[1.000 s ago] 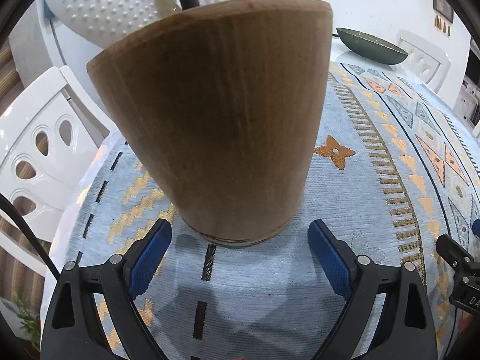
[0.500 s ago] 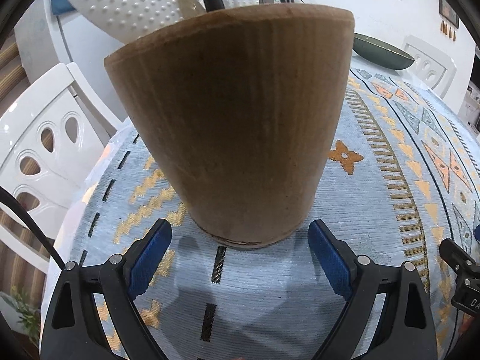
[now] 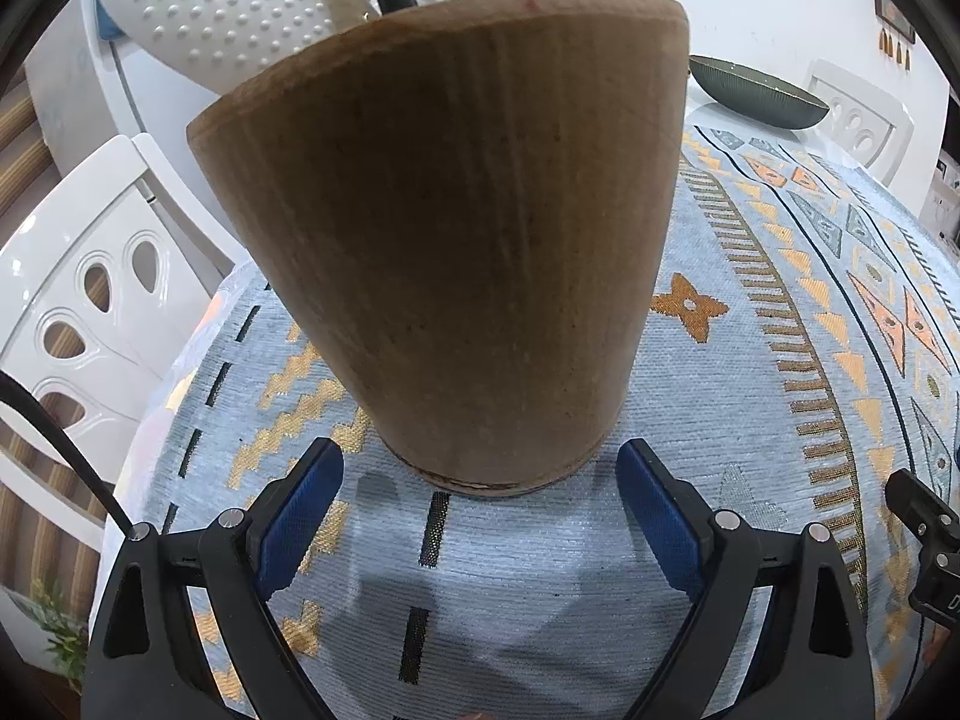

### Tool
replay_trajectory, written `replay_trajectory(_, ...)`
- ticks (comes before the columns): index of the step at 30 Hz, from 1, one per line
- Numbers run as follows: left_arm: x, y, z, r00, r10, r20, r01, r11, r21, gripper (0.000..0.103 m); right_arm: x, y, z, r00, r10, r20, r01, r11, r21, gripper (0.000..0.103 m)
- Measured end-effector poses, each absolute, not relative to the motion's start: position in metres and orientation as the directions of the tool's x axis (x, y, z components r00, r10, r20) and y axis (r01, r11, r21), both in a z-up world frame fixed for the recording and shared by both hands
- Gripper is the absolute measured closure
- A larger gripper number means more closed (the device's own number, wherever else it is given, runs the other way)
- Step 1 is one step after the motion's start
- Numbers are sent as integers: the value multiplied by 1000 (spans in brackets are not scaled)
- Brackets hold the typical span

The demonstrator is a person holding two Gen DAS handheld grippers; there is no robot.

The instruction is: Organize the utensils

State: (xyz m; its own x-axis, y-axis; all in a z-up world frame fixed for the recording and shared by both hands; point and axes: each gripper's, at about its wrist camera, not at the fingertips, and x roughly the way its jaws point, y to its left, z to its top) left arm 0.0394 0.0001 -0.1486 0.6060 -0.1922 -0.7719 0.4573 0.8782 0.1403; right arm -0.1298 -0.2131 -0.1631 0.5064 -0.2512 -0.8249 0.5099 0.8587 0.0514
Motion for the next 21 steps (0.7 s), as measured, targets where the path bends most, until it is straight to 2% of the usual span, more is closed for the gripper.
replay_trajectory(15, 39, 0, -148, 608, -191, -771, 455, 879, 141, 10, -130, -213, -163, 506, -251, -825, 510, 859, 52, 0)
replay_trajectory(21, 34, -4, -146, 627, -177, -758, 460, 870, 177, 10, -130, -213, -163, 506, -251, -825, 510, 859, 52, 0)
